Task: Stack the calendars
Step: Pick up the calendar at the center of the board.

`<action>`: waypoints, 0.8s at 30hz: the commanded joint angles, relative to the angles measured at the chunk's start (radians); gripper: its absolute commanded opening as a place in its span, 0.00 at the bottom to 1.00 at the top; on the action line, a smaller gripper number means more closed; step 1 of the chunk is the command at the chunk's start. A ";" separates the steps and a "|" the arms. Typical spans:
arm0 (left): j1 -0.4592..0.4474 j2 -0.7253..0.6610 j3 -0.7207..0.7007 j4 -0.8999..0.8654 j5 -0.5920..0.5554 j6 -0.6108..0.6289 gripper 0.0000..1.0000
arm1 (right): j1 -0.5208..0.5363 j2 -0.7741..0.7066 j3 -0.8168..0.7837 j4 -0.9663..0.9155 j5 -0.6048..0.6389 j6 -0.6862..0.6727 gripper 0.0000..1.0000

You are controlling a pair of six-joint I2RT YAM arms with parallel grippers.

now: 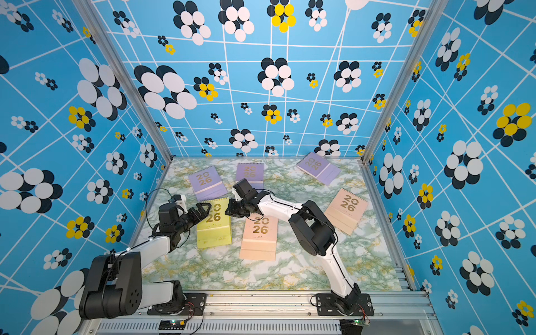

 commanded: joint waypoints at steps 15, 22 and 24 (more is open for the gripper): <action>-0.029 -0.035 -0.013 0.149 0.285 -0.066 1.00 | 0.026 -0.067 -0.002 0.122 -0.106 -0.002 0.00; -0.024 -0.025 -0.011 0.167 0.298 -0.068 1.00 | 0.014 -0.092 -0.007 0.110 -0.111 -0.021 0.00; -0.021 -0.024 -0.011 0.171 0.295 -0.068 1.00 | 0.012 -0.103 -0.009 0.095 -0.098 -0.029 0.00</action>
